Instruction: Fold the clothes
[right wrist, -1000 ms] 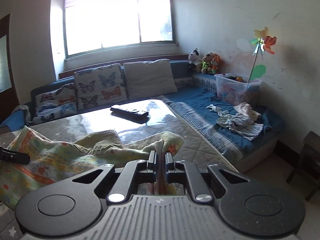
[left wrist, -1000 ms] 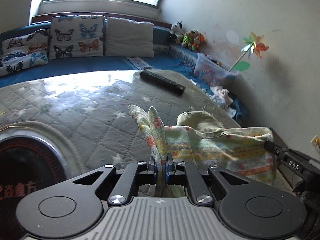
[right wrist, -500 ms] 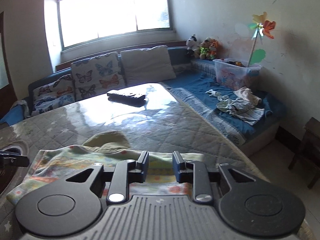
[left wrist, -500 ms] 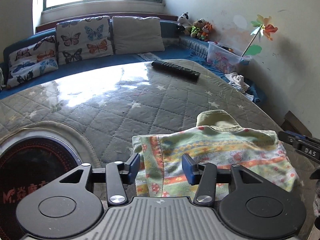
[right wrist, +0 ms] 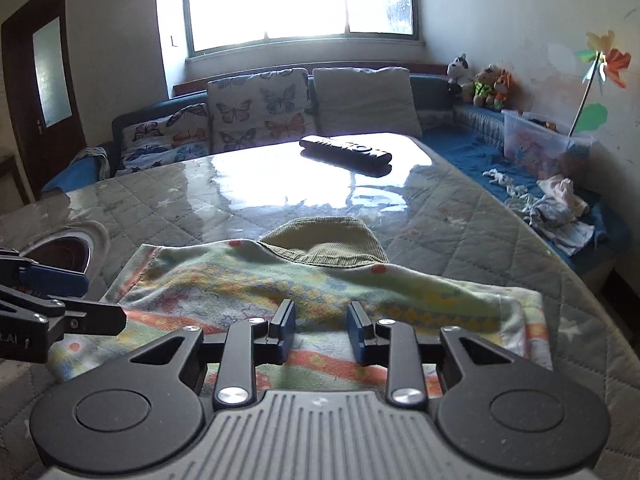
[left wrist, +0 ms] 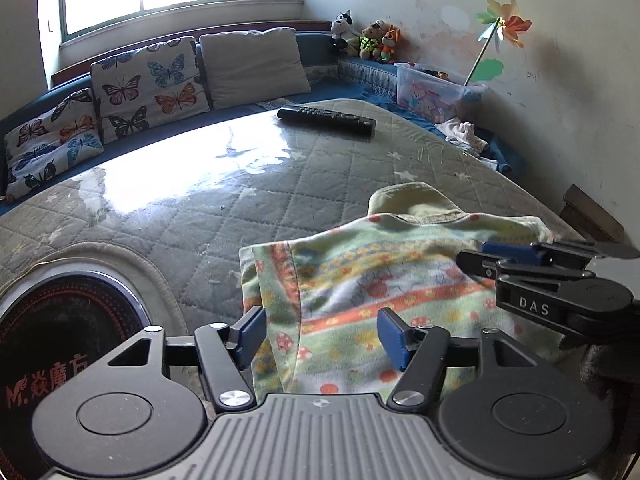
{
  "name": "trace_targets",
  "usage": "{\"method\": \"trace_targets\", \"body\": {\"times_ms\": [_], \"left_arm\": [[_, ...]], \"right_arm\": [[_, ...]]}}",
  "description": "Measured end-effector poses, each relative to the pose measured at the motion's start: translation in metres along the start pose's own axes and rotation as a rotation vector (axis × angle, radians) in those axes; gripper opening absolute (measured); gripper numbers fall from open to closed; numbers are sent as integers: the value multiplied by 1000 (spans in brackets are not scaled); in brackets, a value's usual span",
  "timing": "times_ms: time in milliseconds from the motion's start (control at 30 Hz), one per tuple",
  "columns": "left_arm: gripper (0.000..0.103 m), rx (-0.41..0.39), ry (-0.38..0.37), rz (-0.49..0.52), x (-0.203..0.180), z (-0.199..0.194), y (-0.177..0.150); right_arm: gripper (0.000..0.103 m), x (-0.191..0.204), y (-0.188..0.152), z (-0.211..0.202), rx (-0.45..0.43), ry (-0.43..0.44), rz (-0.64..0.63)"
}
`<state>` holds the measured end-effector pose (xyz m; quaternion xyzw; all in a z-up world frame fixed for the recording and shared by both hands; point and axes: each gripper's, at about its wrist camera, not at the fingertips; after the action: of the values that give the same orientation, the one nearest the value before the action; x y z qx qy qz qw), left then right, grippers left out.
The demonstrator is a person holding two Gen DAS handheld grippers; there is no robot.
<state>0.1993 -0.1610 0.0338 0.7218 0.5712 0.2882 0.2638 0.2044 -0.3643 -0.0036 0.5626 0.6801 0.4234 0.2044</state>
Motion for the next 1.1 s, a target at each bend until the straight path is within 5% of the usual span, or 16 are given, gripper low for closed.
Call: {"method": "trace_targets", "body": {"times_ms": [200, 467, 667, 1100], "left_arm": [[83, -14, -2, -3, 0, -9, -7], [101, -20, -1, -13, 3, -25, -28], [103, -34, 6, -22, 7, -38, -43], [103, -72, 25, -33, 12, -62, -70]], "right_arm": [[69, 8, -6, -19, -12, -6, 1], [92, 20, -21, -36, -20, -6, 26], [102, 28, -30, -49, -30, -22, 40], [103, 45, -50, -74, -46, -72, 89]]}}
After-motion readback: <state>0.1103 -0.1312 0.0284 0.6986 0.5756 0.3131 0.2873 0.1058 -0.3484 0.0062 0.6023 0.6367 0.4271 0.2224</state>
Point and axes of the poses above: each gripper's, at about its wrist camera, not at the fingertips, and z roughly the way its jaws point, x to its left, y to its top, and after that the axes turned 13 degrees about y, right-handed
